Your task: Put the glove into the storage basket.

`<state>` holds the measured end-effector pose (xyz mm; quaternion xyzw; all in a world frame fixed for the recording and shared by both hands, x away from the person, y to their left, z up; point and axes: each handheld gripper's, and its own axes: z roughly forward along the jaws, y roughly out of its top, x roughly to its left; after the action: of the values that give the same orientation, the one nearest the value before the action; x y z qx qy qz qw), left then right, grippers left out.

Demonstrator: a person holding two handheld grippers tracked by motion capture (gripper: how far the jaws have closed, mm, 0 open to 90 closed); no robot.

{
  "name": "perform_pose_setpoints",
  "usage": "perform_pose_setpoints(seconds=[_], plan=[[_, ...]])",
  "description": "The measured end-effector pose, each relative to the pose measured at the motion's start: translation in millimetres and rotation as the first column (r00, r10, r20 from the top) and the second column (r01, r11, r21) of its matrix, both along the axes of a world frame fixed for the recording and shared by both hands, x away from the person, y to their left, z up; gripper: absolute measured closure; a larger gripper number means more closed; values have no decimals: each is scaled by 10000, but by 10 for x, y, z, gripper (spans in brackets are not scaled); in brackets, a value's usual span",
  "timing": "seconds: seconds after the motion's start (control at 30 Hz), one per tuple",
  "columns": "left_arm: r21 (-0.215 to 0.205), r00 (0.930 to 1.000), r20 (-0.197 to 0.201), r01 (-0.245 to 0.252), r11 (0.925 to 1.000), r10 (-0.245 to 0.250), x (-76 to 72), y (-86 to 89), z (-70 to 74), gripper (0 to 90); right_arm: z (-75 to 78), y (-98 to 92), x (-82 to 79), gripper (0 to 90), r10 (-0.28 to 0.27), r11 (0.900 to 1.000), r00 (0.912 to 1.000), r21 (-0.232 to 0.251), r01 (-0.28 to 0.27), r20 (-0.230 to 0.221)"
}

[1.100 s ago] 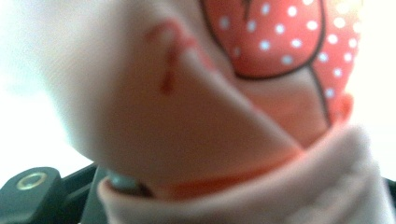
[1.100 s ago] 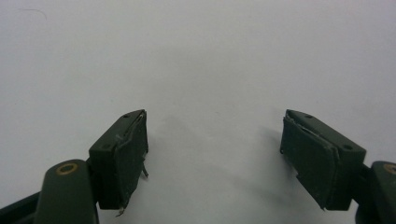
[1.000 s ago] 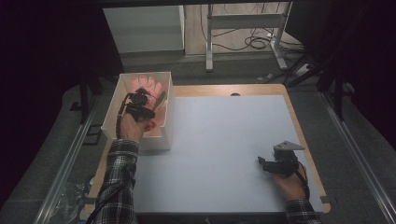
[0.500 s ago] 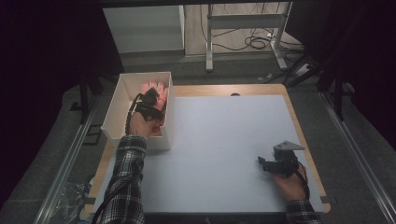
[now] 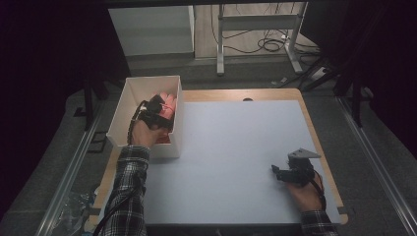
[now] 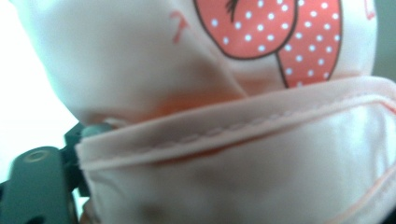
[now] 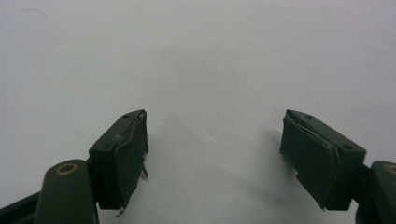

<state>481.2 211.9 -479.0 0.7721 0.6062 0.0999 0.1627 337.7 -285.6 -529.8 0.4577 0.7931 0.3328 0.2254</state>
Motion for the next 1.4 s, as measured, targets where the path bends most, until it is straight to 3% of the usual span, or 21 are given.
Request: perform_pose_setpoints(seconds=[0.13,0.47,0.67,0.8,0.83,0.9,0.97,1.07,1.17,1.3,1.4], plan=[[172,9999,141,45,9998,-48,-31,-27,34,124,1,0,0,235,6,10000,10000,-1,-6,-11],[-398,9997,178,168,9991,-161,-109,-12,151,113,1,-1,0,236,4,10000,10000,2,-4,-12],[-245,9992,238,327,9992,-321,-178,-34,184,83,1,0,0,236,1,10000,10000,1,-1,-15],[-488,9992,312,246,9985,-231,-209,-3,190,81,1,-1,0,236,5,10000,10000,-2,-5,-12],[-802,9994,305,175,9966,-151,-211,14,189,82,0,0,0,235,-1,10000,10000,1,1,-5],[-6,9989,471,-13,10000,13,-216,-3,200,109,1,0,0,235,6,10000,10000,-4,-6,-12],[-289,9984,556,-17,9996,33,-187,24,201,115,1,0,0,235,8,10000,10000,-10,-8,-12],[380,9972,723,-239,9990,211,-89,-3,179,123,1,0,0,235,15,10000,10000,-22,-15,-9],[-287,9980,611,-136,9995,154,-35,15,173,116,1,0,0,235,3,10000,10000,-1,-3,-14],[-604,9974,706,-59,9982,102,-84,55,238,109,1,-1,0,235,4,10000,10000,0,-4,-13],[-445,9974,715,-78,9990,110,-119,84,274,156,1,0,-1,235,6,10000,10000,-6,-6,-8]])
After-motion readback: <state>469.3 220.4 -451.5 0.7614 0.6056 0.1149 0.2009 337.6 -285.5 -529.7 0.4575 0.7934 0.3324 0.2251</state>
